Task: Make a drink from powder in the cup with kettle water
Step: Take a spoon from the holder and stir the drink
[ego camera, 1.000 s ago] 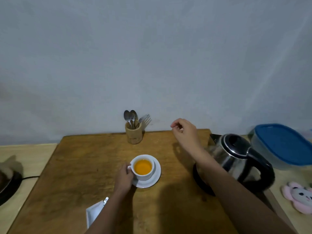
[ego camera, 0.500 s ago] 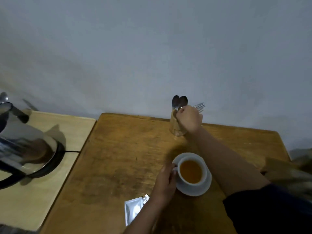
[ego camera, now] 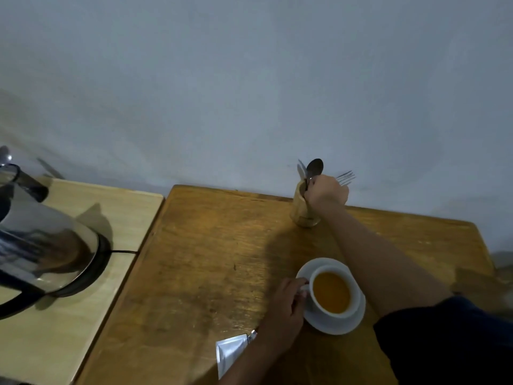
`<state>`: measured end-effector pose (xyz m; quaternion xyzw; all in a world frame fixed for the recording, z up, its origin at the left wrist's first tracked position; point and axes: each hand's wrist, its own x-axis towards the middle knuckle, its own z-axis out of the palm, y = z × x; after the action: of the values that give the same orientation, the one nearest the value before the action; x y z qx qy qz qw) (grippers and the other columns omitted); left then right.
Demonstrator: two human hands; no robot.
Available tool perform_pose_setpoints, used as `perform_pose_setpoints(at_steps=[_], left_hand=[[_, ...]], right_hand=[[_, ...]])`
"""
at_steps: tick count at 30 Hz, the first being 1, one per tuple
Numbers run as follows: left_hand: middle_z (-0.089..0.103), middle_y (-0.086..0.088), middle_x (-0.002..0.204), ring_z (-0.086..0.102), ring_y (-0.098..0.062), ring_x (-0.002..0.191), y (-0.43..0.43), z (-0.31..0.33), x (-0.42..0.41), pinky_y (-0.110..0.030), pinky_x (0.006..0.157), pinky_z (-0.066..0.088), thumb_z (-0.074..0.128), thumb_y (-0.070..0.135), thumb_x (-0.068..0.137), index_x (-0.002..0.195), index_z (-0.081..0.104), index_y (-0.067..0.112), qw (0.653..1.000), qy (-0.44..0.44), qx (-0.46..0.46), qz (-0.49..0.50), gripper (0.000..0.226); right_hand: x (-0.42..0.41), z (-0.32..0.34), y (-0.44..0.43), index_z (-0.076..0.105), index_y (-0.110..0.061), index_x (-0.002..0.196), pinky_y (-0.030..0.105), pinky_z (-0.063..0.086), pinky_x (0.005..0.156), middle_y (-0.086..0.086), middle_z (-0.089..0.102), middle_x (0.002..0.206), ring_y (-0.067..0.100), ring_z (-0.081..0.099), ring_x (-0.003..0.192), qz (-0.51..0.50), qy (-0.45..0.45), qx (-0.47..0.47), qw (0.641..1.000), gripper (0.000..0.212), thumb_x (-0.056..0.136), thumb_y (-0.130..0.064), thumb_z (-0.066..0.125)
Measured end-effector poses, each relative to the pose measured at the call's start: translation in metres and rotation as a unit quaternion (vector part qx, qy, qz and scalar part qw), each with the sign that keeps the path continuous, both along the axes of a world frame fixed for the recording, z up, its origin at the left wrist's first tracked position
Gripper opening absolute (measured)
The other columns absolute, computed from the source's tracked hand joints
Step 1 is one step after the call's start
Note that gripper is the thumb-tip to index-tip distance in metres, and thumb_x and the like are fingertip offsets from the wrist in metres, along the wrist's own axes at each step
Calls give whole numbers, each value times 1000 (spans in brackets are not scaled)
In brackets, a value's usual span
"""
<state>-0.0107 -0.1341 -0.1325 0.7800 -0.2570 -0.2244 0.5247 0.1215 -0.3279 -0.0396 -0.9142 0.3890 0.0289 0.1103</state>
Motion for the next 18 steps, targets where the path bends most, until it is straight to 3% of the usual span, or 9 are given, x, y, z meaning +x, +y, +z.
perform_pose_setpoints(at_steps=[6, 11, 15, 18], left_hand=[[55, 7, 114, 50, 4, 105, -1, 3, -1, -2, 85, 37, 40, 25, 97, 116, 55, 27, 1000, 12, 13, -7, 24], [59, 6, 111, 53, 2, 104, -3, 12, 1, -6, 83, 40, 39, 25, 97, 111, 56, 25, 999, 37, 13, -25, 22], [59, 13, 105, 54, 6, 100, -4, 19, 0, -8, 79, 41, 40, 25, 97, 101, 54, 37, 998, 46, 24, -30, 19], [62, 2, 107, 57, -5, 102, -3, 23, -1, -16, 82, 45, 38, 27, 97, 103, 56, 32, 998, 47, 27, -40, 20]], right_hand=[[-24, 31, -6, 57, -13, 86, 30, 40, 60, 4, 58, 85, 22, 54, 74, 50, -186, 64, 979, 7, 89, -16, 52], [-53, 79, -16, 54, -14, 89, 31, 45, 66, -1, 58, 88, 17, 55, 78, 110, -342, 113, 926, 6, 91, -19, 53], [-85, 109, -23, 54, -9, 98, 26, 41, 72, 2, 59, 92, 17, 56, 86, 183, -351, 155, 905, 12, 93, -20, 51], [-118, 119, -23, 52, -11, 99, 34, 46, 73, 10, 65, 94, 24, 61, 83, 201, -324, 195, 904, 11, 94, -21, 50]])
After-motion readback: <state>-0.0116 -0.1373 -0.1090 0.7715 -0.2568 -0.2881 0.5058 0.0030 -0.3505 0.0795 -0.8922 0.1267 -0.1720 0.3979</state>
